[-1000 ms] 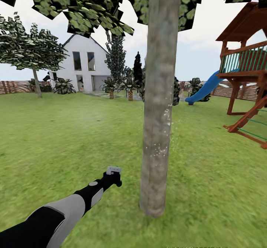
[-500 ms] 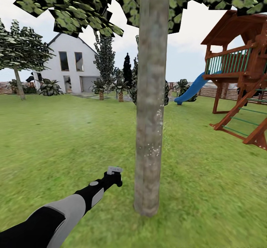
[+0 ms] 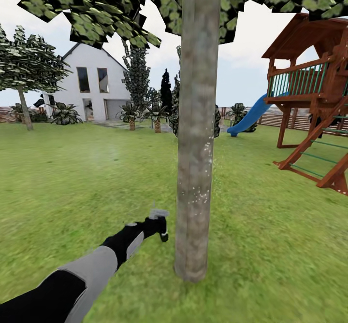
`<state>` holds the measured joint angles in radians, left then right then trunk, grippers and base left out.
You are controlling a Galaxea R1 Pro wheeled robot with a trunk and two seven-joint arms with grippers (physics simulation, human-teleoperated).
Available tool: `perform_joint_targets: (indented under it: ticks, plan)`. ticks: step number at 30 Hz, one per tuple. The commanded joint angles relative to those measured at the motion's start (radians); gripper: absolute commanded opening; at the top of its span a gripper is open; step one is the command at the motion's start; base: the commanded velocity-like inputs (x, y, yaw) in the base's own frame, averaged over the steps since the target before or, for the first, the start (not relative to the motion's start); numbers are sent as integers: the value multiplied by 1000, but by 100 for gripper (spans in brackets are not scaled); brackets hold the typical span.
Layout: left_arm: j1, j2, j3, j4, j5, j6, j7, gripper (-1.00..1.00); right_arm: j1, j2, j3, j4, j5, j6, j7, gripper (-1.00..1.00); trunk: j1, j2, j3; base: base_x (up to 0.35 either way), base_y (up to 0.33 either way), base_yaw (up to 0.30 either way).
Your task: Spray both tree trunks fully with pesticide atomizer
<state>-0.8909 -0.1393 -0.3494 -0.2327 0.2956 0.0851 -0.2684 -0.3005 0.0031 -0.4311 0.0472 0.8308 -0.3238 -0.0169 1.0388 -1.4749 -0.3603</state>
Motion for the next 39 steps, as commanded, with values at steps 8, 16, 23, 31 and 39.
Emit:
perform_joint_targets:
  ticks: [8,16,23,31,39]
  plan:
    - [0,-3,7,-583,-1,488,54,-100,0,0,0,-1,1,2,0,100,0,0,0,0,0,0]
    - [-55,-11,14,-716,0,587,110,-100,0,0,0,-1,2,3,0,100,0,0,0,0,0,0]
    - [-98,-12,30,-706,0,588,110,-100,0,0,0,-1,2,3,0,100,0,0,0,0,0,0]
    - [-311,-18,59,-590,5,742,115,-100,0,0,0,0,2,3,0,100,0,0,0,0,0,0]
    - [-426,-21,84,-592,8,819,113,-100,0,0,0,0,2,3,0,100,0,0,0,0,0,0]
